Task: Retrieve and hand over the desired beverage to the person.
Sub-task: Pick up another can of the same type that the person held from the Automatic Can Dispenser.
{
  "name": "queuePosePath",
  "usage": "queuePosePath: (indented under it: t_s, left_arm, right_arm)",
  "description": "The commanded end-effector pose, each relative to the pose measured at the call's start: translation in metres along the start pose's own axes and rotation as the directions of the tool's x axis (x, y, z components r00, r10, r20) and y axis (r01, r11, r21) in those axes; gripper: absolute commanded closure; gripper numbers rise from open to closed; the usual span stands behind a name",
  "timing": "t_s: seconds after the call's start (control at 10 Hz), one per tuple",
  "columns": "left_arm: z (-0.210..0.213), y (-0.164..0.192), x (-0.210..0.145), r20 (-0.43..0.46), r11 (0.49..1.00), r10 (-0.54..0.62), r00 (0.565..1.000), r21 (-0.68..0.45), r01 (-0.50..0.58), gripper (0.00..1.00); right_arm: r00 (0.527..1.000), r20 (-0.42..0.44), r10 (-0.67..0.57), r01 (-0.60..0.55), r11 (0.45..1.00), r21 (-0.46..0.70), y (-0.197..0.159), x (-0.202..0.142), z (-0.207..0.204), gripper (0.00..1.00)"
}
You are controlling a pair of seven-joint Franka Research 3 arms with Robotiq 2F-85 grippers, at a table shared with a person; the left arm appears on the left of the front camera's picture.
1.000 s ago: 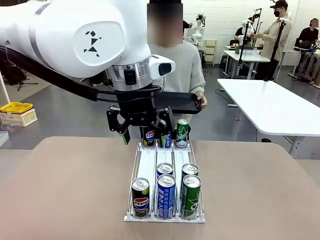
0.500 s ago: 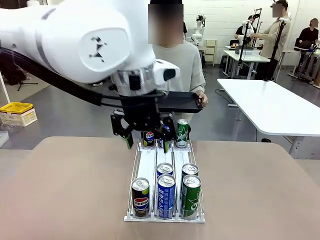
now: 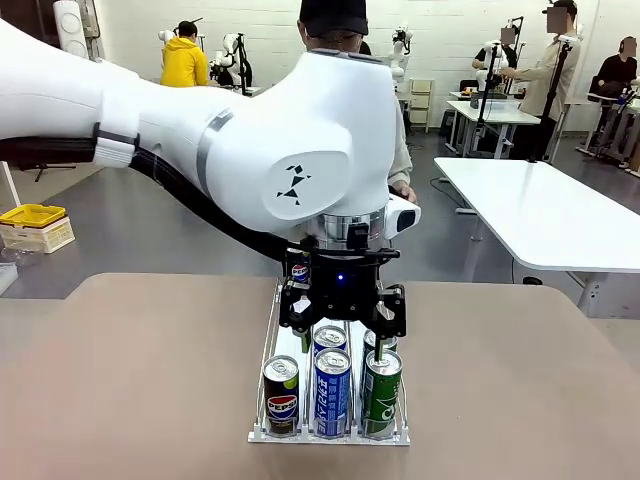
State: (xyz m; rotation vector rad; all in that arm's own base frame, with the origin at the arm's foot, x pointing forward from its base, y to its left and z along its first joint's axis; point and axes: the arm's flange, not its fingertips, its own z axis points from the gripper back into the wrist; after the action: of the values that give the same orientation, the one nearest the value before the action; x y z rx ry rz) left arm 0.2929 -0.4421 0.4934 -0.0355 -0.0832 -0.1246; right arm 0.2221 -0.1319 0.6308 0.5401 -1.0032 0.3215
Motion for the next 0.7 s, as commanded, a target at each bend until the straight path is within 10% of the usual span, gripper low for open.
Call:
queuePosePath:
  t_s: [0.0,0.6]
  left_arm:
    - [-0.001,-0.007,0.008,0.0,0.992,0.124,0.992,-0.01,-0.124,0.0]
    - [-0.03,-0.008,0.017,-0.01,0.984,0.17,0.985,0.062,-0.169,0.0]
  right_arm:
    - [1.0,0.009,0.007,-0.007,1.0,0.024,-0.001,-0.001,-0.003,0.0]
    - [1.0,0.009,0.007,-0.007,1.0,0.024,-0.001,-0.001,-0.003,0.0]
